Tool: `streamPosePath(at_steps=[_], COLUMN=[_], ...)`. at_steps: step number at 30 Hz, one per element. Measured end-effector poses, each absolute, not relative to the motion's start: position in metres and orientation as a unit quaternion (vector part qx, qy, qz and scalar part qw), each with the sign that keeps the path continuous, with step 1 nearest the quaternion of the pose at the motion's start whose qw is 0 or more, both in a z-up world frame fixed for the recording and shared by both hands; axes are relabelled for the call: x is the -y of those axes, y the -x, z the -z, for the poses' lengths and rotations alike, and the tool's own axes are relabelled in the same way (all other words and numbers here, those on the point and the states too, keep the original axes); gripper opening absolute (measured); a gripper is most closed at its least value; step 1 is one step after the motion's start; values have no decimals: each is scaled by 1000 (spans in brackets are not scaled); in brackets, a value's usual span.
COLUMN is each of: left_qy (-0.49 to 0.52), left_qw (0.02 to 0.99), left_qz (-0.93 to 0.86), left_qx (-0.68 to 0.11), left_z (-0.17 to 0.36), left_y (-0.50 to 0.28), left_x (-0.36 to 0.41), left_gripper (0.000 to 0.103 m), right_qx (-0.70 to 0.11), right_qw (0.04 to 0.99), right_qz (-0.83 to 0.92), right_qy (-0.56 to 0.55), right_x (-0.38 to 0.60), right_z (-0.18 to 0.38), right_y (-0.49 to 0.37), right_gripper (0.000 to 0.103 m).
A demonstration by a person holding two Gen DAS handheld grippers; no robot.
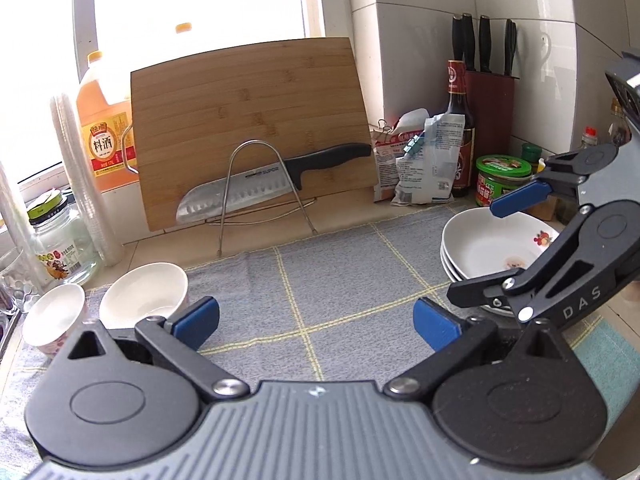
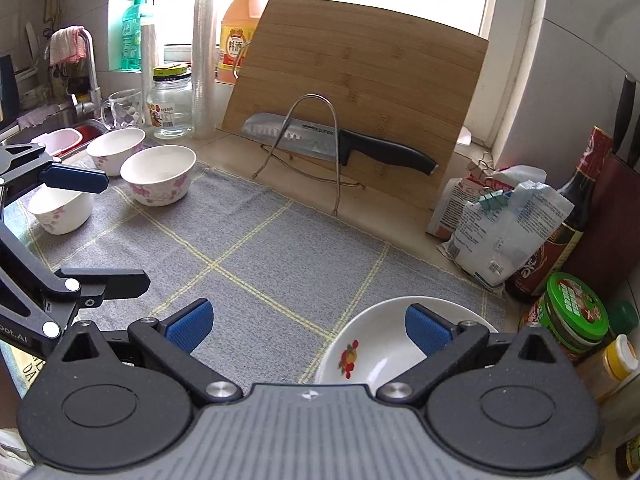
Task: Organize plates and bowls
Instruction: 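Move the left gripper to a white floral bowl and grasp its rim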
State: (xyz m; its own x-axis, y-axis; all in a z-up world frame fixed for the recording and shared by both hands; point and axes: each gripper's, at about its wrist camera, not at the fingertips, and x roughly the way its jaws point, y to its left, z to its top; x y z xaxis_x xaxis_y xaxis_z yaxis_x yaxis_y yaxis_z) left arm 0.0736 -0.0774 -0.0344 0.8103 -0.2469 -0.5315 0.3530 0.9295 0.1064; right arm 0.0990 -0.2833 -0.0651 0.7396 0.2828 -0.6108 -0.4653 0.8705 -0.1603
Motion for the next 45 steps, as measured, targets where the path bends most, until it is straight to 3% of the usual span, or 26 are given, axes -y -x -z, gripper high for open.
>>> streamPosePath(at_steps=[20, 33, 42, 45], left_qy=[-91, -76, -76, -76], left_qw=[927, 907, 888, 884], left_qz=[163, 147, 192, 204], left_qx=[-326, -388, -411, -414], left_z=[52, 83, 88, 89], left_y=[-88, -130, -144, -144], left_x=[-108, -175, -175, -174], left_gripper=[102, 100, 78, 73], right_qx=[-334, -314, -303, -299], right_qw=[881, 870, 866, 864], right_qz=[-284, -323, -335, -341], right_qy=[176, 203, 214, 219], right_x=[81, -2, -30, -34], right_z=[112, 132, 137, 138], right_y=[-92, -89, -92, -91], right_gripper=[103, 103, 103, 98])
